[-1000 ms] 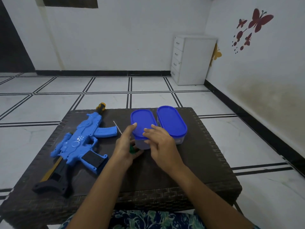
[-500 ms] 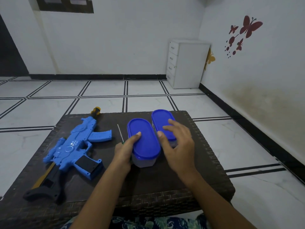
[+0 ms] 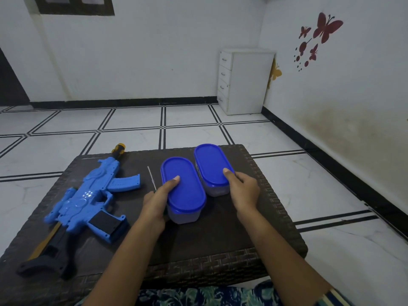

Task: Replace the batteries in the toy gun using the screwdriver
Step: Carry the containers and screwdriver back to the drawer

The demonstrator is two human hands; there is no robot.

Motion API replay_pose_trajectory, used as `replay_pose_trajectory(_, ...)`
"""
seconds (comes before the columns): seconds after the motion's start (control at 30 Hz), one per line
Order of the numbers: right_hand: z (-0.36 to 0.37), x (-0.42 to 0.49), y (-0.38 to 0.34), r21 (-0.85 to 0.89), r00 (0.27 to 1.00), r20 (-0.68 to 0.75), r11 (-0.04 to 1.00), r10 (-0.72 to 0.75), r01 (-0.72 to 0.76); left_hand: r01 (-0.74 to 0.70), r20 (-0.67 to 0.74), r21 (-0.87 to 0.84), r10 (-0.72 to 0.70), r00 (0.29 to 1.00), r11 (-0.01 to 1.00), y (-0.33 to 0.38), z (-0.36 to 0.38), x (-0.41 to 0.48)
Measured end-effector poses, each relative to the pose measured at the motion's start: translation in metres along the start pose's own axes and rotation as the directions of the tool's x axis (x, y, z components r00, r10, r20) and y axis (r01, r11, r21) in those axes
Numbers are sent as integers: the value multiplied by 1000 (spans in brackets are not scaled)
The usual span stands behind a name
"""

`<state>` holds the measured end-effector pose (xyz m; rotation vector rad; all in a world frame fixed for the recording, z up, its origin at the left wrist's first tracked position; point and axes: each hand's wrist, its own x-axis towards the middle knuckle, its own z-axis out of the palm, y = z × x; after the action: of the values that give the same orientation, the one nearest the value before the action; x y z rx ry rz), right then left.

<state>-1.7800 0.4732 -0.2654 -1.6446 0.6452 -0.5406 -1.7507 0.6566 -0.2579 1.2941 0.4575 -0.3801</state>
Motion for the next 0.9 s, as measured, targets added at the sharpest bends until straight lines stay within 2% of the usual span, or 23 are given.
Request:
replay_pose_trajectory(0.17,0,-3,-9,148,987,-86,981,138,-125,-7,22,-8,7,1000,1000,1,0,-5)
replay_pose_trajectory(0.33,-13,-6,-9,211,985,-102,971,138,-114,-4,39,-46,5,999,999,1,-2,-4)
replay_pose_trajectory(0.4,-19,-7,-8,258,980,-81,953,183,-157,-7,38,-60,9,999,998,0,-2,-2)
replay_pose_trajectory(0.5,-25,-8,-6,333,949,77,890,305,-313,-11,37,-84,14,999,996,-1,-2,0)
replay_pose_trajectory(0.57,-27,-8,-4,330,923,200,864,329,-380,-16,41,-91,19,999,996,-2,-3,1)
replay_pose_trajectory(0.73,-24,-5,-7,258,885,382,889,267,-379,-17,67,-57,21,998,998,-2,-4,4)
replay_pose_trajectory(0.9,-14,-2,-7,187,864,459,928,209,-323,-8,131,-74,18,991,997,0,-9,7)
